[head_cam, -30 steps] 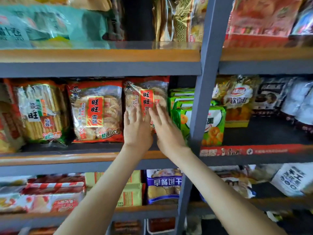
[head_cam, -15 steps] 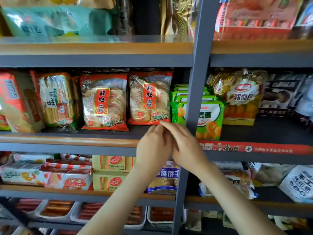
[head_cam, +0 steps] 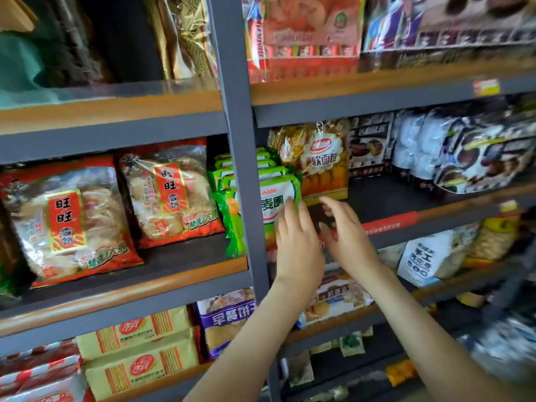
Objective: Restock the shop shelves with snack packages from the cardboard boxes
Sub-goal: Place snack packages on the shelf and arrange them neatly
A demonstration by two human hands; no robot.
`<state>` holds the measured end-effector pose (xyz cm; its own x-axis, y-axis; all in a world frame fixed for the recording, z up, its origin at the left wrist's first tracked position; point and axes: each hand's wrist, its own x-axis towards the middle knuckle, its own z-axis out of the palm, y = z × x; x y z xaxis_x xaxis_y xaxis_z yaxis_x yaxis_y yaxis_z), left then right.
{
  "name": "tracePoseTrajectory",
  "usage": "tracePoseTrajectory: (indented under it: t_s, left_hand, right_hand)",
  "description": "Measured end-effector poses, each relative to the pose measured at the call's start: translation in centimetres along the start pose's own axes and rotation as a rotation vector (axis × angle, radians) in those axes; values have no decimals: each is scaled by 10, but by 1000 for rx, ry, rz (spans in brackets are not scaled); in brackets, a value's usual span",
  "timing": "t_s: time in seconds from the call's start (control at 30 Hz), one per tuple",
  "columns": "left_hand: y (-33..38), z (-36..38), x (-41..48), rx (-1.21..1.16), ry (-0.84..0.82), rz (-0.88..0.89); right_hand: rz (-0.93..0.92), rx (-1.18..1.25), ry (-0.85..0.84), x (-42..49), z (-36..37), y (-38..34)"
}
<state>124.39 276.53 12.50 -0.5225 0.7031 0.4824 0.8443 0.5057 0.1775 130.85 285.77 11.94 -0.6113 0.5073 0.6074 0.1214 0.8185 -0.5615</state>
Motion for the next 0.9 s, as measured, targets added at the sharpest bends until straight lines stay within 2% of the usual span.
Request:
tracePoseTrajectory:
  t_s: [0.1, 0.2, 0.27, 0.33, 0.43, 0.53, 0.67, 0.77, 0.83, 0.9]
  left_hand:
    - [7, 3, 8, -61, -1, -267]
    - [5, 11, 17, -12, 151, -329]
    - [3, 18, 26, -68, 147, -408]
    - [5, 24, 31, -156, 223, -445]
    - [11, 28, 42, -171, 176, -528]
    - [11, 28, 46, -160, 192, -542]
    - [3, 37, 46, 4, 235, -519]
    - [8, 34, 43, -63, 199, -531]
    - [18, 34, 46, -37, 303, -495]
    - [31, 36, 55, 60, 429, -364]
  right_hand:
    - [-40, -27, -105, 17, -3, 5]
    - [-108, -3, -185, 33, 2, 8]
    - [-126, 63, -224, 45, 7, 11]
    - [-144, 90, -291, 56, 11, 16]
    - [-159, 99, -381, 67, 11, 24]
    - [-208, 125, -414, 72, 14, 32]
    - [-291, 161, -395, 74, 18, 36]
    - [-339, 193, -456, 75, 14, 41]
    - [-314, 249, -497, 80, 5, 51]
    - [-238, 336, -415, 90, -7, 69]
